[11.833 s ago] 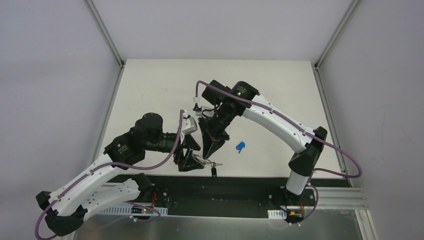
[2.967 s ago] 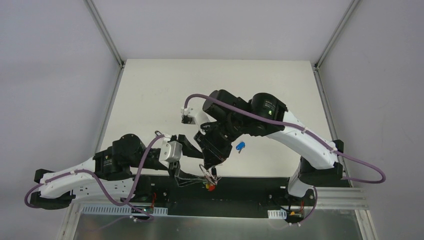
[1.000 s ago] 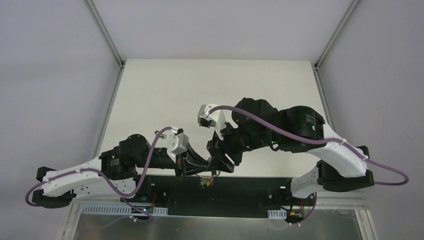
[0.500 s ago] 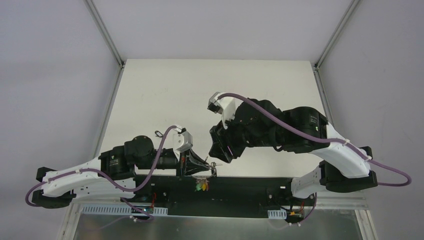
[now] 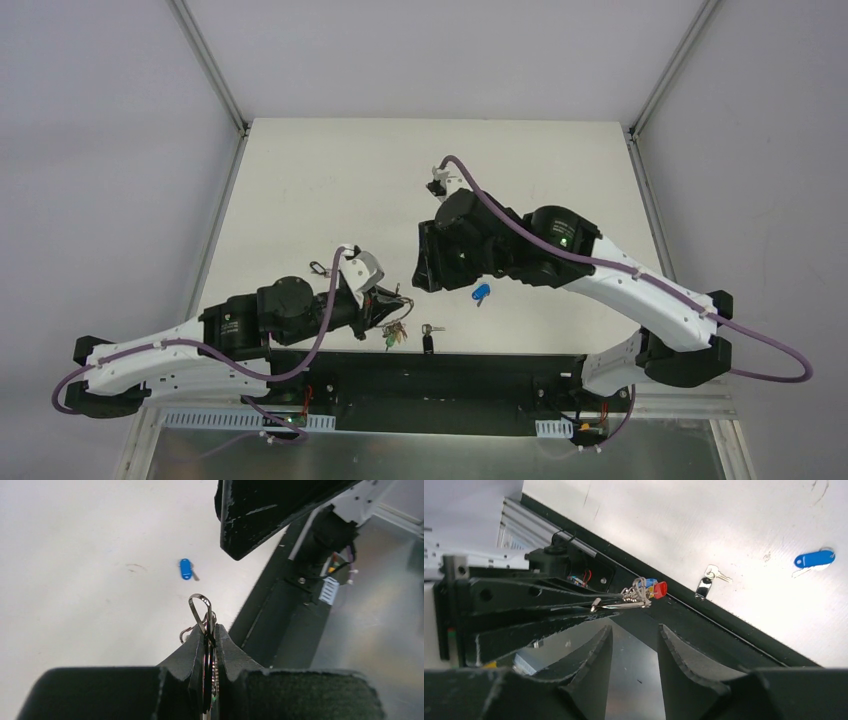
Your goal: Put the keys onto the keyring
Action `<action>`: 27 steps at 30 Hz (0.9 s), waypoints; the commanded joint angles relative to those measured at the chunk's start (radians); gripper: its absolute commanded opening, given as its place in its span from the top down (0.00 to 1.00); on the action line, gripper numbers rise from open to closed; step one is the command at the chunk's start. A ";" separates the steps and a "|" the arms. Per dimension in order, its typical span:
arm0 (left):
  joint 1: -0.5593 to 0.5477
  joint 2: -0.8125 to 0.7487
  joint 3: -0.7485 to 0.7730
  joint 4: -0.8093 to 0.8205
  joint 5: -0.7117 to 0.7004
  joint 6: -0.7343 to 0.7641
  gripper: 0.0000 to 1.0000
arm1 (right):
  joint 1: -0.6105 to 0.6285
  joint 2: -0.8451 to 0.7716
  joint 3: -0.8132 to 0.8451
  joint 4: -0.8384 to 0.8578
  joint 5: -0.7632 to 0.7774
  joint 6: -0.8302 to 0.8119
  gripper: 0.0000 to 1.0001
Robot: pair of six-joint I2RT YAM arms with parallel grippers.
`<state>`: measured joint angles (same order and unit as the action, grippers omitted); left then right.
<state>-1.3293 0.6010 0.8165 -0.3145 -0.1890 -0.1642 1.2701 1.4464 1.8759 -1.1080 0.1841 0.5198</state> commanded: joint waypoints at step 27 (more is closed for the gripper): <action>-0.007 0.014 -0.089 0.093 -0.348 0.222 1.00 | -0.175 0.107 -0.089 0.239 -0.206 0.159 0.66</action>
<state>-1.3293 0.6346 0.7357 -0.2909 -0.4870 0.0345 1.1095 1.5558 1.7405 -0.8768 -0.0269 0.6804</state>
